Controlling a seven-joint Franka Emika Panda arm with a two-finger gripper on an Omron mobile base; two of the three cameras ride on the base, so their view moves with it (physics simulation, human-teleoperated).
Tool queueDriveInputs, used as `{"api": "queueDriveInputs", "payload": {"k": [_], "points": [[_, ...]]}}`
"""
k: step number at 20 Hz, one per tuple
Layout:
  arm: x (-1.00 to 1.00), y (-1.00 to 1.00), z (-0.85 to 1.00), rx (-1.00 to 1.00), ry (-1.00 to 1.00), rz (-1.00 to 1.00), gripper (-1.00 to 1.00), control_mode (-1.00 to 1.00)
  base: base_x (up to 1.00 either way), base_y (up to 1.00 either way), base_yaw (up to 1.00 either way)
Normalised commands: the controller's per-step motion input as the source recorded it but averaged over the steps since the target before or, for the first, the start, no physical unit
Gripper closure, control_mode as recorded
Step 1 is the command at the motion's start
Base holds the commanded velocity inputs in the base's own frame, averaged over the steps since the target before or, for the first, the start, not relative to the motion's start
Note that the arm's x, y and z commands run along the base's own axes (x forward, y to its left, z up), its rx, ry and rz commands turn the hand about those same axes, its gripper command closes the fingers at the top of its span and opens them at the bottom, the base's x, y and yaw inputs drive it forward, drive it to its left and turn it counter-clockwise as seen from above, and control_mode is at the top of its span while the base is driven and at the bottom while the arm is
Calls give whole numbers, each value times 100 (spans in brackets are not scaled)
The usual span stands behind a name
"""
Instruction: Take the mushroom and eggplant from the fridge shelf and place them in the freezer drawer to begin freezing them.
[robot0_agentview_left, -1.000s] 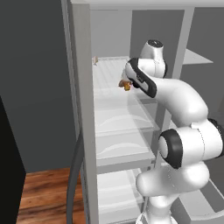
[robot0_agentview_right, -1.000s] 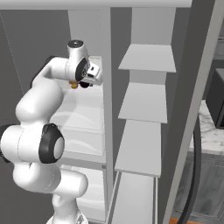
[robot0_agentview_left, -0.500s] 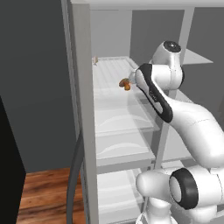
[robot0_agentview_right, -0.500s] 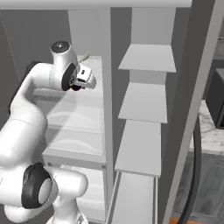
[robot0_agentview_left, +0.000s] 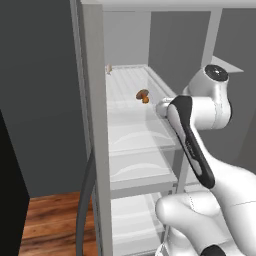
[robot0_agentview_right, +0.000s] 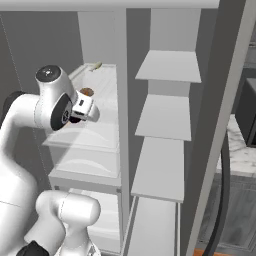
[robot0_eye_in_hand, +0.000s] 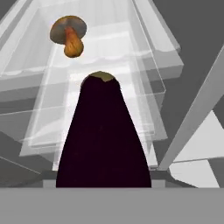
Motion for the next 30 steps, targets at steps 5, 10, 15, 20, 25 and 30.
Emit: {"api": "queueDriveInputs", "payload": {"k": [5, 10, 15, 20, 25, 30], "points": [[-99, 1, -72, 0, 31, 0, 100, -100, 0, 0, 0], [-48, 0, -65, 0, 41, 0, 100, -100, 0, 0, 0], [0, 0, 0, 1, 0, 0, 100, -100, 0, 0, 0], [0, 0, 0, 0, 0, 0, 100, 100, -35, 9, -6], [0, 0, 0, 0, 0, 0, 100, 100, -52, 13, -28], [0, 0, 0, 0, 0, 0, 100, 100, -77, 2, -41]]}}
